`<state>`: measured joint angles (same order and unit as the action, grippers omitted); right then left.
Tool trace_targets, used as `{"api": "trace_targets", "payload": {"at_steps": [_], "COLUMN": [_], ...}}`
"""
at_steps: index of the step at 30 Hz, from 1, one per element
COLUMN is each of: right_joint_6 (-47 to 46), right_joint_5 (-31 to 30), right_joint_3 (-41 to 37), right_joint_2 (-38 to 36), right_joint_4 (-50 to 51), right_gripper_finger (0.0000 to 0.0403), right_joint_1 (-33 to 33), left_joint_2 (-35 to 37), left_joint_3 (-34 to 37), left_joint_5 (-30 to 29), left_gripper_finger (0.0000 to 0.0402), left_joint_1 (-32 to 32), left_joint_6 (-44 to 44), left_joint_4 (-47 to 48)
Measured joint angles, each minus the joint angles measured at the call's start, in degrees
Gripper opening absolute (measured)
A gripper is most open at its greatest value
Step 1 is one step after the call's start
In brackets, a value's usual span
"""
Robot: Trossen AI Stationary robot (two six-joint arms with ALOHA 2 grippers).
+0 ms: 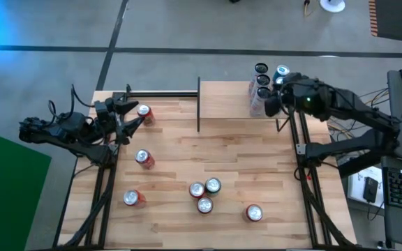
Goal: Place canned beverage on shelf
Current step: Put the white-pink soda can on the shelf aligned with the other white-pink soda cans
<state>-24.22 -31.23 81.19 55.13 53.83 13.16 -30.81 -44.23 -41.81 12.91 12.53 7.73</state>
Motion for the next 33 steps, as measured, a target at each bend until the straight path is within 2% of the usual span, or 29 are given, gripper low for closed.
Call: {"api": "trace_targets", "payload": {"at_steps": [8,13,25,29,33], "right_joint_6": [-3.4,-4.5,-6.3,-4.8,-3.3], "right_joint_5": [11.1,13.7,15.4,17.0,21.2], "right_joint_3": [7.5,9.5,11.8,11.7,11.7], "right_joint_2": [6.7,9.7,10.7,11.9,13.2], "right_joint_4": [7.5,11.5,20.5,20.9,20.7], "right_gripper_finger": [0.0076,0.0018,0.0009,0.0009,0.0009], "right_joint_1": [4.6,6.7,10.2,11.4,13.1], "left_joint_2": [-0.9,-1.7,-4.0,-4.8,-5.6], "left_joint_3": [0.0,0.0,0.0,0.0,0.0], "left_joint_5": [-2.7,-2.7,-2.7,-2.7,-2.7], "left_gripper_finger": [0.0354,0.0354,0.0354,0.0354,0.0354], "left_joint_1": [0.0,0.0,0.0,0.0,0.0], "left_joint_6": [-0.2,1.3,3.0,3.0,3.0], "left_joint_4": [0.1,0.1,0.8,0.9,0.9]}}
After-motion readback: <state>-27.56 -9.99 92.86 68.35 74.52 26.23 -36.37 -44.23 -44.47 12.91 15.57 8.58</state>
